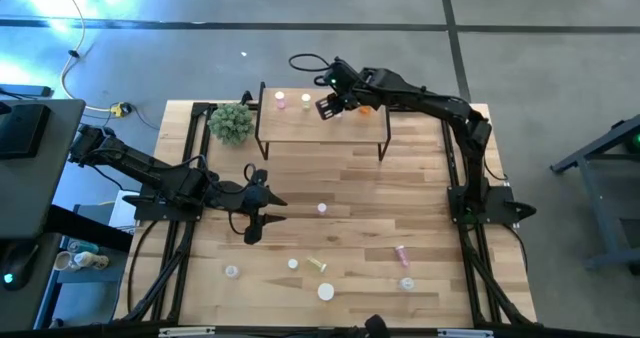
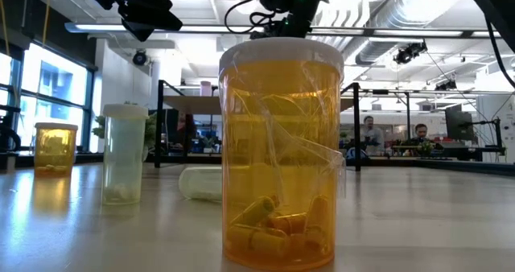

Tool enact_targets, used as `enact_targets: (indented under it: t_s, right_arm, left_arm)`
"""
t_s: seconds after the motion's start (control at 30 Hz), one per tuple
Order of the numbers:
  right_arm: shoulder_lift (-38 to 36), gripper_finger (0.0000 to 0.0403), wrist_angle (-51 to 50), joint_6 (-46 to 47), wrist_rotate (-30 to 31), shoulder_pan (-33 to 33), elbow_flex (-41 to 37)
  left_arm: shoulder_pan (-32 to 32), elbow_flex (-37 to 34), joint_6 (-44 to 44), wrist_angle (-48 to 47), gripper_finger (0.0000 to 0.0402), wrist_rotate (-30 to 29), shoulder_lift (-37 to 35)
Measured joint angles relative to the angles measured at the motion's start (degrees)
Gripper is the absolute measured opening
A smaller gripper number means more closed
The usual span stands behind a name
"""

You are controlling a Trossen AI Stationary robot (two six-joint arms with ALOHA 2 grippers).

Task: Pick and place medicine bottles onto shelf by color
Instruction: Put the top transparent pill bottle on the shelf

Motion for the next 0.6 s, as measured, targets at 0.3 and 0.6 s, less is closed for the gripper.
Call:
enact_targets:
  t_s: [0.3, 0.6]
  right_arm:
    - [-0.02, 0.0126, -0.98, -0.15, 0.28, 0.0, 0.0]
    - [-0.02, 0.0128, -1.01, -1.23, 0.33, 0.0, 0.0]
  left_arm:
    - [0.0, 0.0, 0.0, 0.0, 0.0172, -0.01, 0.0]
    - [0.02, 0.0, 0.0, 0.0, 0.0172, 0.0, 0.0]
